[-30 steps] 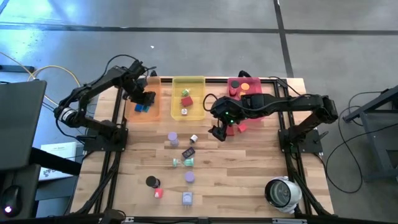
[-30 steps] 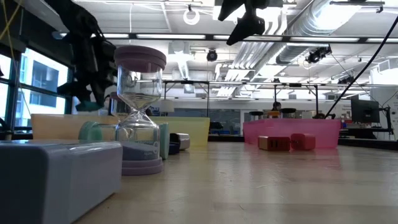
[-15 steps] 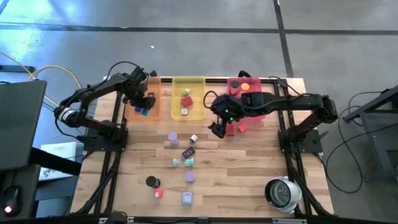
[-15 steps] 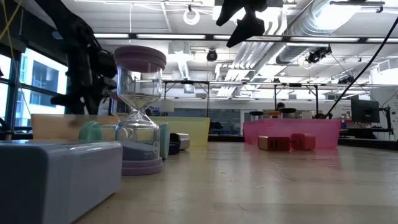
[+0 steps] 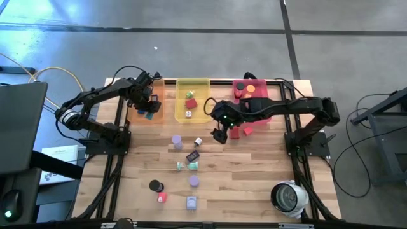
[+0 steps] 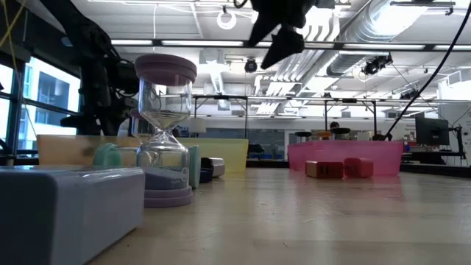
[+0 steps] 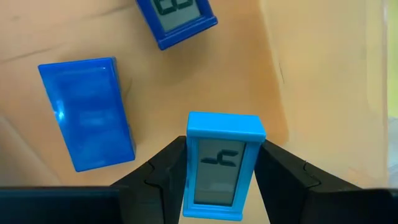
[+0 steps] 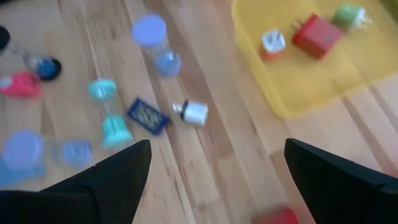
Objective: Pick & Place Office items
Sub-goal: Put the light blue digital clock into the orange bin, then put the red charger adapter into the yellow bin
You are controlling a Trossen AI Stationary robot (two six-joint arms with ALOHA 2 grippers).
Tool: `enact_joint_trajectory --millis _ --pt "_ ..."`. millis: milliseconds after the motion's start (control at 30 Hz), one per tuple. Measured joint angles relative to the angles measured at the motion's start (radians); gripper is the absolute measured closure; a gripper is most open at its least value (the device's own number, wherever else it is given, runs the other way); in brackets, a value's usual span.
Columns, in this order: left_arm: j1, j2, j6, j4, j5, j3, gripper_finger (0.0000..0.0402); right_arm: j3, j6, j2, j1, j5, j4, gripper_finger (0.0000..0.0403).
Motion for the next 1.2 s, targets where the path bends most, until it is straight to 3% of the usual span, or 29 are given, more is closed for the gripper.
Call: enact_joint_trajectory --millis 300,733,1200 --pt "-0.025 0.006 0.030 -0.004 -0.027 -0.004 0.0235 0.000 -0.028 0.021 -0.002 -0.017 -0.017 0.0045" --pt "-0.064 0.093 0.010 -0.005 -0.078 -0.004 0.0155 0.001 -0.071 0.020 -0.002 -0.016 -0.015 0.0045" --pt "-0.035 0.072 0.076 -0.139 -0.092 0.080 0.0151 0.001 -0.071 0.020 -0.011 -0.016 -0.015 0.0045"
